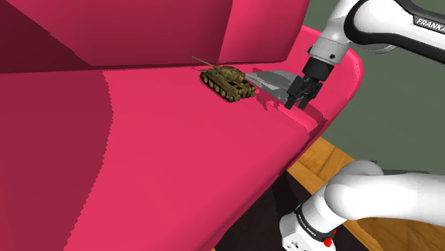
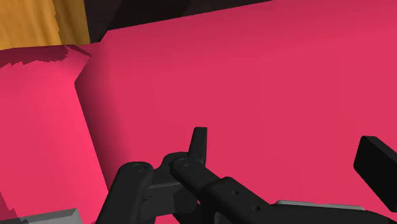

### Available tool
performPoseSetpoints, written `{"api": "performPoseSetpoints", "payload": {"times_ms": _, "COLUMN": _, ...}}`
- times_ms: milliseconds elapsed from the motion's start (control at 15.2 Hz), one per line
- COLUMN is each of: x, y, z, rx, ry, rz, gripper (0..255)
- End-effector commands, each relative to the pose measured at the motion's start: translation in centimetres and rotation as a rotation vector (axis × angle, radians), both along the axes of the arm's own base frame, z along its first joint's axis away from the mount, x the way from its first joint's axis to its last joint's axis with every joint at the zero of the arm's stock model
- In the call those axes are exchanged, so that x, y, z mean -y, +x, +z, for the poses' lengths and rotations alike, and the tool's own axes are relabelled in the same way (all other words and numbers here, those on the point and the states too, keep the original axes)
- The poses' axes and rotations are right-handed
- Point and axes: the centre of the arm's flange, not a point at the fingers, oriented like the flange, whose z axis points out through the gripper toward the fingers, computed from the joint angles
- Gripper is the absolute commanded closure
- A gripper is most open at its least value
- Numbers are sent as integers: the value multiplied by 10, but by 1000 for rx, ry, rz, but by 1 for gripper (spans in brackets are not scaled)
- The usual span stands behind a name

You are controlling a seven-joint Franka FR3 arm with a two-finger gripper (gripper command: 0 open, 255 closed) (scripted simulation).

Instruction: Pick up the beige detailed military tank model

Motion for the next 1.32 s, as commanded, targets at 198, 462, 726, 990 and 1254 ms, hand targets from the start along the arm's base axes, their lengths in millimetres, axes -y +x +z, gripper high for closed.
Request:
{"api": "performPoseSetpoints", "payload": {"times_ms": 198, "x": 1, "y": 34, "z": 5, "rx": 44, "ry": 15, "rz": 99, "gripper": 0}}
{"api": "performPoseSetpoints", "payload": {"times_ms": 462, "x": -2, "y": 80, "z": 15, "rx": 103, "ry": 35, "rz": 231, "gripper": 0}}
{"api": "performPoseSetpoints", "payload": {"times_ms": 726, "x": -11, "y": 123, "z": 27, "rx": 161, "ry": 55, "rz": 363, "gripper": 0}}
{"api": "performPoseSetpoints", "payload": {"times_ms": 990, "x": -25, "y": 165, "z": 42, "rx": 220, "ry": 75, "rz": 495, "gripper": 0}}
{"api": "performPoseSetpoints", "payload": {"times_ms": 1254, "x": -38, "y": 191, "z": 48, "rx": 259, "ry": 88, "rz": 582, "gripper": 0}}
